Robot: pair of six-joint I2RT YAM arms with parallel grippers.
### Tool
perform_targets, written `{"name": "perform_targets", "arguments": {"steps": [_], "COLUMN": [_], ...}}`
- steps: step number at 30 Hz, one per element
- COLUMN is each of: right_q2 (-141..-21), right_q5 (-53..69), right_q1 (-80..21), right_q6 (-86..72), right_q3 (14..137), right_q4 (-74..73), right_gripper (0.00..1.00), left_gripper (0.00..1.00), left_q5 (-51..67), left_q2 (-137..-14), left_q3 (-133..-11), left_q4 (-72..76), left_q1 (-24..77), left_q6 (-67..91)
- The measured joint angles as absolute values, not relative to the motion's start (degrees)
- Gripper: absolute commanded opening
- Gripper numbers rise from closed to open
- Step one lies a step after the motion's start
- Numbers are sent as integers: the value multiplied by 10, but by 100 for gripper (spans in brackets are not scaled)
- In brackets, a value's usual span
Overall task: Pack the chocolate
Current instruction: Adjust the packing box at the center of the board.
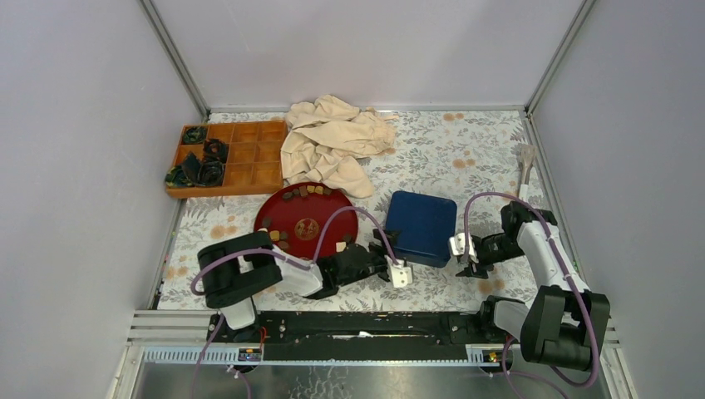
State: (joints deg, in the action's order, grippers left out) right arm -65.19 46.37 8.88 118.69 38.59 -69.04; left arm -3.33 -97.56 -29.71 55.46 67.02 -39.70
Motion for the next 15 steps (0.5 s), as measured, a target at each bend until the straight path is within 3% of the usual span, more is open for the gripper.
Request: {"name": "perform_targets", "arguments": {"steps": [15], "right_q2": [-655], "right_q5": [476], "right_q1": [81], "right_q6": [1187], "right_q3": [371], "right_q4": [-651], "right_gripper": [60], "left_gripper": [65], "left_q5": [-59], "left_q2": [-1063], "left_q3": [-351], "left_q4": [583], "left_q1": [698], "left_q6": [-440]}}
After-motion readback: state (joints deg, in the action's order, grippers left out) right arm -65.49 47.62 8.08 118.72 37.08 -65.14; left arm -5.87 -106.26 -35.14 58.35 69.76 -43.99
